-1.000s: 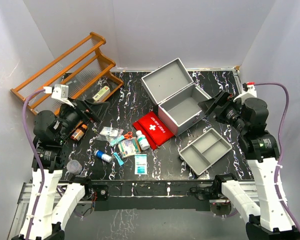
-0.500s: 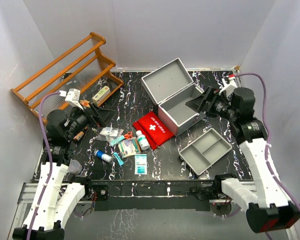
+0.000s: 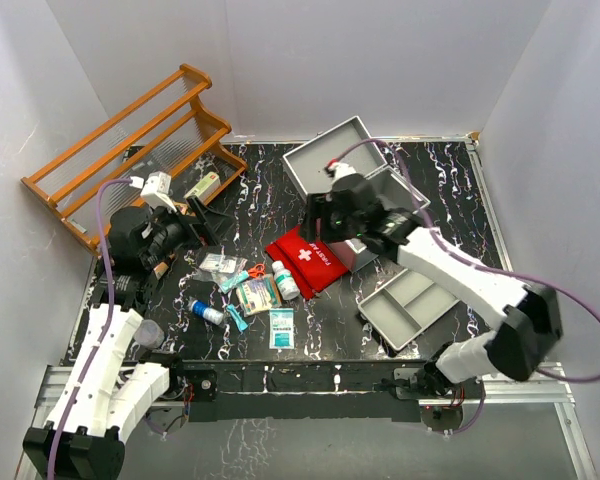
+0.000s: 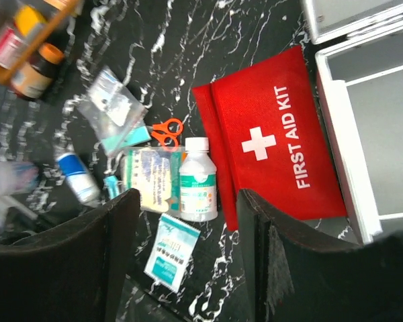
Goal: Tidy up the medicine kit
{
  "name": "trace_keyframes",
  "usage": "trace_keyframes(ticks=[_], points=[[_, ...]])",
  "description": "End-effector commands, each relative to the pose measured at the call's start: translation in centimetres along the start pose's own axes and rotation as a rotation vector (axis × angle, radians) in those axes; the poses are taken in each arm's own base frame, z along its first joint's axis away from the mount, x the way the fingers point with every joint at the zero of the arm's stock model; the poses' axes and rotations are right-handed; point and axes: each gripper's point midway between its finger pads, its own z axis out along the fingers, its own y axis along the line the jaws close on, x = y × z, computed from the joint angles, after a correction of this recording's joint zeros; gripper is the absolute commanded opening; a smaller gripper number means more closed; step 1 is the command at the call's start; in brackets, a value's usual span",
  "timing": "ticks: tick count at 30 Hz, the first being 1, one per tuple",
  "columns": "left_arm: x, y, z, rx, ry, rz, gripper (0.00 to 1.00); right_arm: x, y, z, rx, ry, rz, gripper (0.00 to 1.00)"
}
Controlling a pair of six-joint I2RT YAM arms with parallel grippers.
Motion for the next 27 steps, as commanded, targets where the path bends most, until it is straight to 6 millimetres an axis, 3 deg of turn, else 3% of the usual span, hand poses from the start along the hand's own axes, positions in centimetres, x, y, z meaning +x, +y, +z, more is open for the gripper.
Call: trace_keyframes(ticks=[1, 6, 11, 20, 27], points=[[-1.4, 1.9, 0.0, -0.139, -0.039, -0.027, 0.96, -1.4, 0.8, 2.7, 0.155, -0.097, -0.125, 0.55], [-1.3, 2.7, 0.6, -0.164, -0.046, -0.06, 0.96, 1.3, -1.3, 6.1, 0.278, -0.039, -0.208, 0.5], [-0.7, 3.2, 1.0, -0.179, -0.017, -0.082, 0.96, 3.6, -2.1, 8.5, 0.324, 0.032, -0.29, 0.54], [0.1, 4.4, 1.4, -0.226, -0.007, -0.115, 0.96, 7.0, -4.8, 11.8, 0.442, 0.17, -0.406, 0.58], [0.9, 4.7, 1.9, -0.218, 0.016, -0.136, 0.96, 8.5, -6.0, 12.8, 0.504, 0.227, -0.463, 0.57]])
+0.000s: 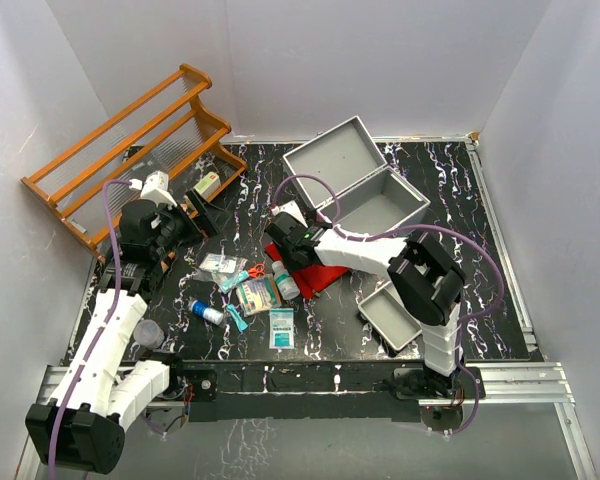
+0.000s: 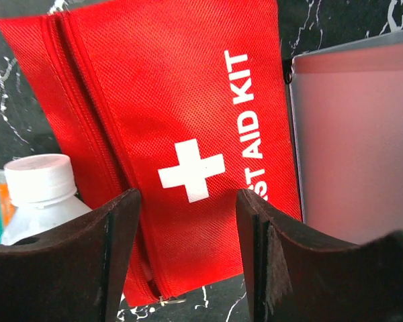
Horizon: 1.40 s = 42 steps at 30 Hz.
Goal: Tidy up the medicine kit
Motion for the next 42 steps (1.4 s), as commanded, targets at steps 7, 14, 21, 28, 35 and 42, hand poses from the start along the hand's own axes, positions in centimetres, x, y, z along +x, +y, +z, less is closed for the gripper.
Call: trace_keyframes(ticks=[7, 14, 21, 28, 35, 42], points=[[-0.1, -0.3, 0.2, 0.015, -0.002, -0.012, 0.96, -1.2, 0.6, -0.5, 0.006, -0.015, -0.056, 0.63], [0.1, -0.1, 0.1, 0.007, 0.002, -0.014, 0.97, -0.5, 1.0, -0.3, -0.014, 0.014, -0.078, 0.69], [0.4, 0.2, 0.3, -0.003, 0.01, -0.014, 0.97, -0.3, -0.3, 1.0, 0.093, 0.007, -0.101, 0.63], [0.8, 0.5, 0.5, -0.005, 0.006, -0.04, 0.97, -1.0, -0.1, 1.0, 0.165, -0.043, -0.15, 0.47], [1.3, 0.9, 0.7, -0.019, 0.019, -0.066, 0.96, -2.6, -0.4, -0.3, 0.219, -0.111, -0.121, 0.16], [2.0, 1.1, 1.3, -0.016, 0.039, -0.11, 0.95, -5.0, -0.4, -2.7, 0.174, -0.192, -0.049, 0.0]])
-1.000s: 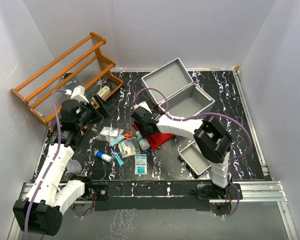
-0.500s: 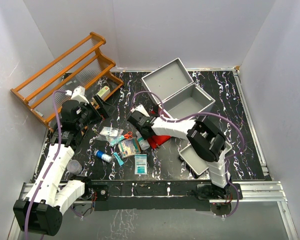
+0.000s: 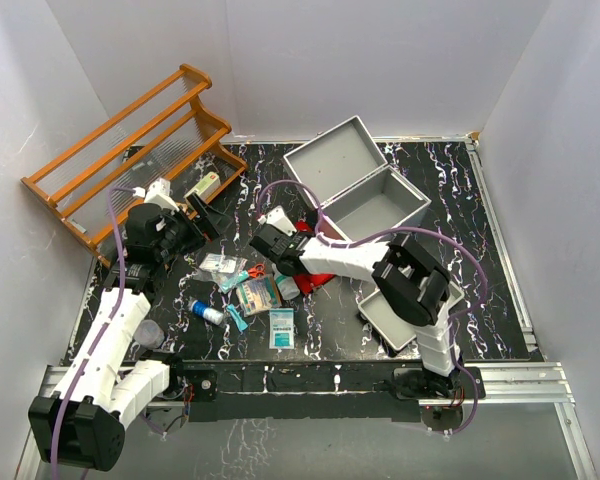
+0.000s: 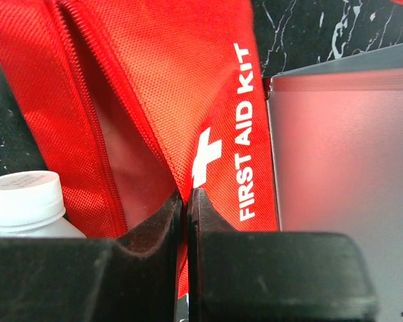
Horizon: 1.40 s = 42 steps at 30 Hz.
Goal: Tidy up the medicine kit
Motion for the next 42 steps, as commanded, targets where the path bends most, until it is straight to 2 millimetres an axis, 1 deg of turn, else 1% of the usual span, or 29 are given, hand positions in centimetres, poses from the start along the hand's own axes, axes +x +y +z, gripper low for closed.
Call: trace_keyframes(ticks=[1, 4, 8, 14, 16, 19, 21, 25, 27, 32, 34, 36, 39, 40, 42], points=[[0.3, -0.6, 0.4, 0.043, 0.01, -0.034, 0.95, -5.4, -1.7, -3.4, -0.012, -0.158, 0.145, 0.0], [0.8, -1.2, 0.9, 0.086, 0.04, -0.056, 0.94, -6.6, -2.5, -4.6, -0.012, -0.202, 0.19, 0.0], [1.3, -1.0, 1.3, 0.08, 0.065, -0.08, 0.94, -7.6, -3.4, -5.5, 0.003, -0.25, 0.232, 0.0], [1.8, -0.6, 1.9, 0.066, 0.088, -0.111, 0.94, -9.0, -4.0, -6.4, 0.003, -0.29, 0.29, 0.0], [2.0, -0.4, 2.1, 0.064, 0.088, -0.123, 0.93, -9.6, -3.9, -6.8, -0.013, -0.304, 0.309, 0.0], [2.5, -0.7, 2.3, 0.091, 0.104, -0.144, 0.93, -10.6, -3.0, -7.6, -0.087, -0.316, 0.347, 0.0], [3.0, -0.7, 2.6, 0.102, 0.129, -0.172, 0.92, -11.4, -2.2, -8.5, -0.152, -0.326, 0.391, 0.0], [4.2, -0.6, 3.2, 0.127, 0.169, -0.219, 0.86, -13.4, -0.4, -10.6, -0.31, -0.347, 0.509, 0.0], [4.5, -0.6, 3.3, 0.135, 0.18, -0.226, 0.84, -14.2, 0.5, -11.3, -0.371, -0.35, 0.56, 0.0], [5.2, 0.7, 3.4, 0.09, 0.174, -0.211, 0.77, -15.6, 2.0, -12.3, -0.465, -0.331, 0.681, 0.0], [5.3, 1.0, 3.3, 0.081, 0.168, -0.206, 0.72, -16.0, 2.6, -12.7, -0.51, -0.328, 0.707, 0.0], [5.3, 1.0, 3.3, 0.084, 0.159, -0.204, 0.63, -16.3, 3.2, -13.0, -0.548, -0.321, 0.727, 0.0], [5.0, 0.9, 3.3, 0.095, 0.14, -0.207, 0.47, -16.3, 4.2, -13.0, -0.589, -0.295, 0.741, 0.0], [4.9, 0.9, 3.3, 0.095, 0.133, -0.205, 0.39, -16.2, 4.5, -13.1, -0.605, -0.288, 0.744, 0.0], [4.9, 1.3, 3.3, 0.073, 0.125, -0.19, 0.26, -16.1, 5.0, -13.0, -0.619, -0.274, 0.744, 0.0]])
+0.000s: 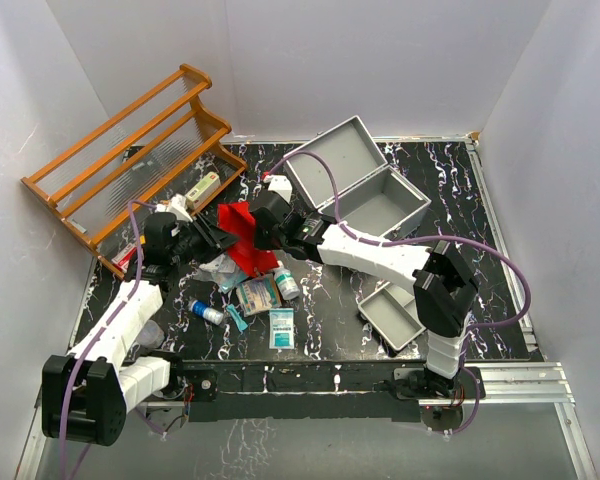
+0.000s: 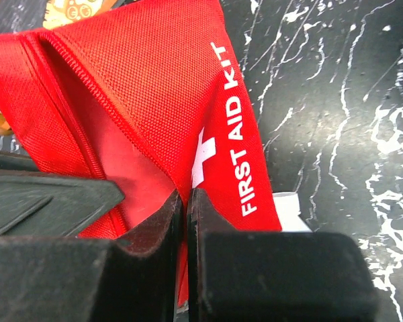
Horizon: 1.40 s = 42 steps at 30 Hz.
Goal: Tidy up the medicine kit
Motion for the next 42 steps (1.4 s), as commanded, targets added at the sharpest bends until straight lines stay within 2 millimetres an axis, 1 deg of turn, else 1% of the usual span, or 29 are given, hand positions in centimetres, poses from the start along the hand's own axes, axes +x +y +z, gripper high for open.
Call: trace_keyframes(ticks=[1, 4, 6, 9, 11, 14, 18, 20, 23, 26, 29, 32, 35, 36, 37, 39, 42], points=[[-0.8, 0.0, -0.4, -0.009, -0.051, 0.043, 0.19, -2.8, 3.6, -1.0, -0.127, -0.05, 0.097, 0.0], [-1.1, 0.3, -0.7, -0.038, -0.061, 0.074, 0.01, -2.5, 3.5, -0.8, -0.126, -0.044, 0.09, 0.0], [-1.2, 0.4, -0.9, -0.06, -0.054, 0.092, 0.0, -2.1, 3.5, -0.5, -0.128, -0.033, 0.064, 0.02], [-1.3, 0.2, -1.1, -0.075, -0.038, 0.111, 0.0, -1.8, 3.2, 0.0, -0.11, -0.017, 0.024, 0.21], [-1.5, 0.0, -1.2, -0.084, -0.029, 0.115, 0.0, -1.7, 2.8, 0.6, -0.077, -0.009, -0.01, 0.3], [-1.5, 0.0, -1.4, -0.107, -0.012, 0.114, 0.0, -1.8, 2.5, 1.3, -0.037, 0.005, -0.05, 0.34], [-1.8, 0.0, -1.5, -0.142, 0.01, 0.124, 0.0, -1.8, 2.5, 1.9, -0.013, 0.025, -0.093, 0.32], [-2.1, 0.2, -1.6, -0.168, 0.014, 0.134, 0.0, -1.6, 2.4, 2.1, 0.001, 0.038, -0.112, 0.27], [-2.5, 0.8, -1.9, -0.227, 0.016, 0.153, 0.0, -1.8, 1.6, 2.0, 0.044, 0.037, -0.135, 0.2], [-3.4, 1.6, -2.4, -0.304, -0.005, 0.185, 0.0, -2.1, 0.7, 1.7, 0.093, 0.027, -0.154, 0.13], [-4.0, 2.3, -2.8, -0.363, -0.014, 0.209, 0.0, -2.5, 0.0, 1.4, 0.125, 0.013, -0.164, 0.1], [-4.5, 2.5, -3.1, -0.393, -0.017, 0.229, 0.0, -2.6, -0.4, 1.4, 0.141, 0.01, -0.17, 0.08], [-5.2, 2.6, -3.6, -0.428, -0.035, 0.251, 0.0, -2.8, 0.0, 1.2, 0.129, 0.008, -0.168, 0.07], [-5.4, 2.6, -3.7, -0.438, -0.038, 0.259, 0.0, -3.0, 0.5, 1.0, 0.107, 0.006, -0.164, 0.08], [-5.6, 2.5, -3.9, -0.44, -0.041, 0.266, 0.0, -3.2, 1.2, 0.8, 0.069, 0.002, -0.161, 0.13], [-5.9, 2.2, -4.0, -0.44, -0.042, 0.279, 0.0, -3.4, 2.9, 0.2, -0.035, -0.002, -0.16, 0.25], [-6.4, 2.3, -4.3, -0.468, -0.049, 0.3, 0.0, -3.7, 5.8, -1.3, -0.217, -0.012, -0.163, 0.4]])
